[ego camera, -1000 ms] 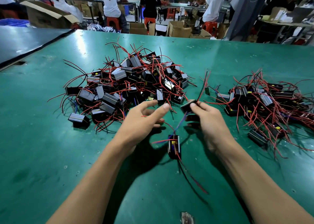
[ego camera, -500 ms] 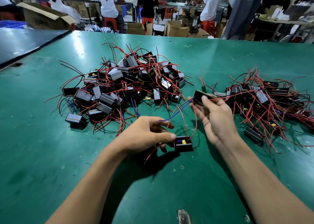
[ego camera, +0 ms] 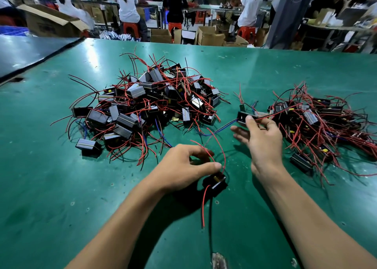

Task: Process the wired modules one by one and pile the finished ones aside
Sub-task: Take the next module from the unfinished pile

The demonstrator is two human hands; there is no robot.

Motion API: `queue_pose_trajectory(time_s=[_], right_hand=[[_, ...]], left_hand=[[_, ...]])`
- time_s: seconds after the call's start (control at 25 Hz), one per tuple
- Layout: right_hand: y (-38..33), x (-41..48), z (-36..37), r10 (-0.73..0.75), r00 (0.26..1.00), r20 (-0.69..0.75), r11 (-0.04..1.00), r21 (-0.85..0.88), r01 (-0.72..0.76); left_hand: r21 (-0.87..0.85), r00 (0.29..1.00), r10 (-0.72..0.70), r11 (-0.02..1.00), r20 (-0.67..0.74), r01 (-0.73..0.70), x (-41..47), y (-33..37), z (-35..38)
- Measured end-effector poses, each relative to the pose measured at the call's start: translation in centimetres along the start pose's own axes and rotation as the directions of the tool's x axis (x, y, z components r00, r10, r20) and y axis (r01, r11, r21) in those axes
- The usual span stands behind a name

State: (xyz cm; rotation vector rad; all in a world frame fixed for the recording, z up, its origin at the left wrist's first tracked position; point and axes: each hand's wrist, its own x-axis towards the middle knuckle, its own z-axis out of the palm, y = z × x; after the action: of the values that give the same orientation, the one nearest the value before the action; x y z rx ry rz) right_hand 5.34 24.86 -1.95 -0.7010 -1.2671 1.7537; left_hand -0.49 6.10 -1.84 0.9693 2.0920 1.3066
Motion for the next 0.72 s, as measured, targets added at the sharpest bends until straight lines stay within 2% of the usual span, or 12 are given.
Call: queue_pose_trajectory(time_s=[0.12,0.24,0.32,0.52,0.6,0.72], right_hand=[[0.6,-0.3,0.4,0.052,0.998,0.040,0.998,-0.041,-0.050],[1.0,-0.5,0.6,0.121,0.989,0.087,0.991,-0.069,-0.115],[1.1,-0.5,0.6,0.148,0.983,0.109,0.987,-0.077,-0.140],[0.4,-0.2,-0.2,0.126,0.992,0.007,0.986,-0.116,-0.124],[0.2,-0.2,-0.7,0.103,0.994,0.029,0.951,-0.297,-0.090],[0.4,-0.1,-1.2,-0.044,0.994,0.102,0.758,-0.644,0.100]], left_hand=[[0.016,0.998,0.053,0.998,0.015,-0.053,0.0,0.0,1.3],[0.065,0.992,0.123,0.991,-0.026,-0.121,0.1,-0.1,1.8],[0.073,0.991,0.116,0.991,-0.073,-0.111,0.3,-0.2,1.6],[-0.001,0.975,0.051,0.999,-0.218,-0.052,0.6,-1.4,-0.6],[-0.049,0.968,0.012,0.999,-0.251,-0.025,0.7,-1.8,-1.2],[-0.116,0.968,-0.036,0.993,-0.248,0.007,0.7,-2.0,-1.5]])
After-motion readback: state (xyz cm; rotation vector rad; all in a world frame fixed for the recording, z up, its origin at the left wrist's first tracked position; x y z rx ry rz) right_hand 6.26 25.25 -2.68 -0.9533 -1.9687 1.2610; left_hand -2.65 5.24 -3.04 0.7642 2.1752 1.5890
